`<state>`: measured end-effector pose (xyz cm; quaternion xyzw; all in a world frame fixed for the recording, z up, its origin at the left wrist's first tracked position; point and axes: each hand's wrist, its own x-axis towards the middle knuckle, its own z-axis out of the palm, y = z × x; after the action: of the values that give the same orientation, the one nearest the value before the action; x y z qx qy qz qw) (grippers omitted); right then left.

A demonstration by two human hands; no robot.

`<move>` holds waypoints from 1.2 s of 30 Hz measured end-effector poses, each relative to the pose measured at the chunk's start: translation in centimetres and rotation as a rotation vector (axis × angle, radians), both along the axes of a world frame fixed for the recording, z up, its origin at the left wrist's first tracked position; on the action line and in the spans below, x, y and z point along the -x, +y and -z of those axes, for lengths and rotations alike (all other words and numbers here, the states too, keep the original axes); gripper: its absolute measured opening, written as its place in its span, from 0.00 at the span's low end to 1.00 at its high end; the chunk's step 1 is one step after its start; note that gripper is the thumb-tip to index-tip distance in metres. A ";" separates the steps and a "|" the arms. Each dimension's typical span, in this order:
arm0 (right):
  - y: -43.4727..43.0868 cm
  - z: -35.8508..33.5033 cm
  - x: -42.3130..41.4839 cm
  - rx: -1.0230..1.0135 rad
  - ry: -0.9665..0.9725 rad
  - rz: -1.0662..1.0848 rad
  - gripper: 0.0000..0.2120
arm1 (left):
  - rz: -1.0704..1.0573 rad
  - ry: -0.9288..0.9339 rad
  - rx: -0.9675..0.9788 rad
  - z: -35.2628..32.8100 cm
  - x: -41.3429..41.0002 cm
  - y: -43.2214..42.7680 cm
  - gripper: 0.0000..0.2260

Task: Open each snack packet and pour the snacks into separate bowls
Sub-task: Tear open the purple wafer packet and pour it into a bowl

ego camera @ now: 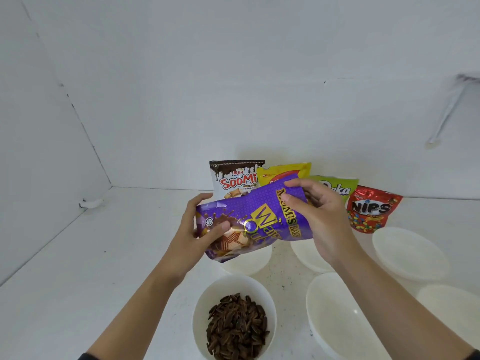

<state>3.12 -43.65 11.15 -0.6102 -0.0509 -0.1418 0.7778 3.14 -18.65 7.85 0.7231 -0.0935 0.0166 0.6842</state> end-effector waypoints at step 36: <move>-10.7 9.0 7.6 0.117 0.220 -0.169 0.09 | 0.097 0.089 -0.293 0.8 6.8 -8.7 0.14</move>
<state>-4.46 -54.30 2.17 -0.6599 -0.0247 -0.0051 0.7509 -3.62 -27.37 7.03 0.8097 -0.0992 -0.0621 0.5750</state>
